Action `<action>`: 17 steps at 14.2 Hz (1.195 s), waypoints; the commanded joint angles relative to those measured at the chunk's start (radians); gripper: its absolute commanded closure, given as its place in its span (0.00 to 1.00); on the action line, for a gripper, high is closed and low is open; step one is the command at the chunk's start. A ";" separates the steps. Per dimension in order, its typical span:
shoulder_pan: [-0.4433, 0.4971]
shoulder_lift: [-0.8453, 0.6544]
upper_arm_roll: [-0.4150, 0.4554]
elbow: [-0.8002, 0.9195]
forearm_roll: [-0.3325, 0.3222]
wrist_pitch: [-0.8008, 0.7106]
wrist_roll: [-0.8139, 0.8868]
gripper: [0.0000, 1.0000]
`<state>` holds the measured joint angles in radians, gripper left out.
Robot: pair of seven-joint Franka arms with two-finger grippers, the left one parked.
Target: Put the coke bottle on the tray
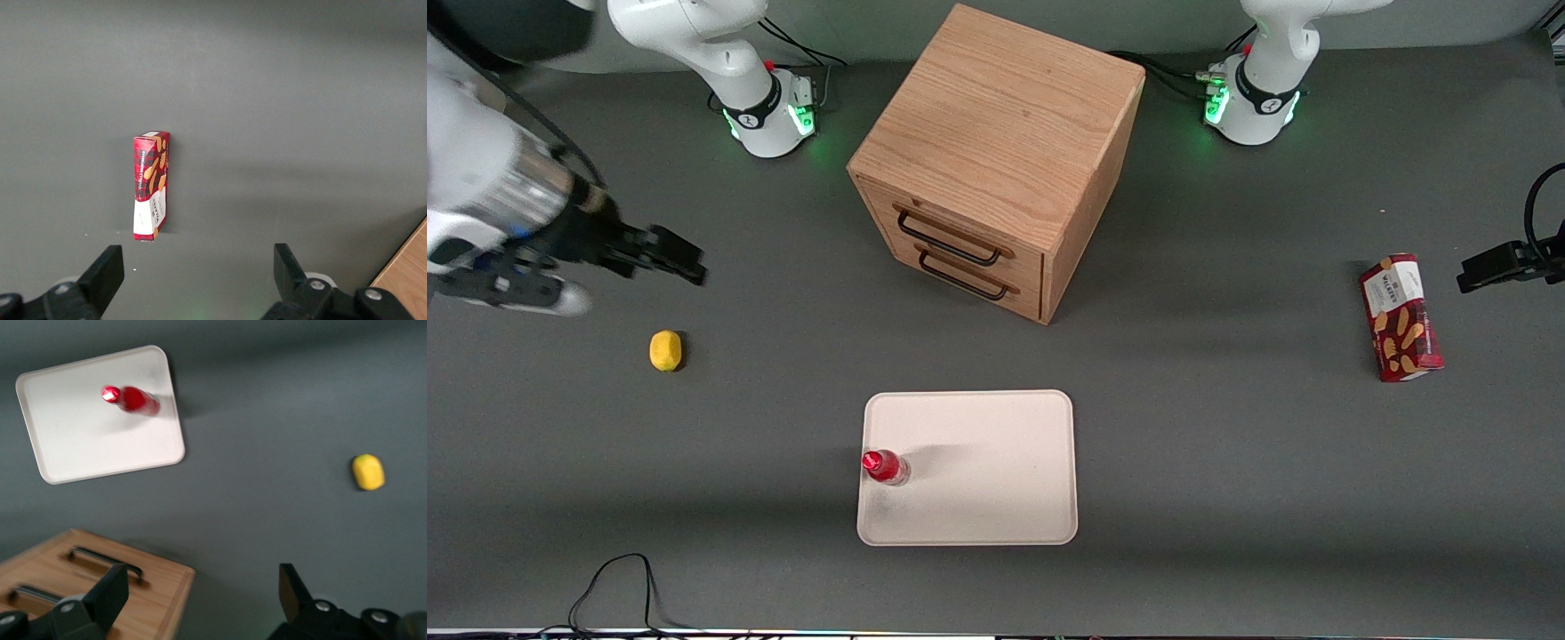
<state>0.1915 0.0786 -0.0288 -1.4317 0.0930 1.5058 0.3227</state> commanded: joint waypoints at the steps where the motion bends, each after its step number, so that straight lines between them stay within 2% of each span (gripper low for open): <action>1: -0.133 -0.132 0.040 -0.165 0.016 0.027 -0.164 0.00; 4: -0.196 -0.209 0.035 -0.263 0.007 0.031 -0.228 0.00; 9: -0.188 -0.259 -0.002 -0.317 -0.027 0.036 -0.234 0.00; 12: -0.190 -0.260 -0.043 -0.332 -0.027 0.045 -0.306 0.00; 17: -0.231 -0.218 -0.008 -0.303 -0.032 0.080 -0.307 0.00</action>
<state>-0.0076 -0.1506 -0.0682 -1.7425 0.0758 1.5631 0.0357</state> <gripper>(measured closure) 0.000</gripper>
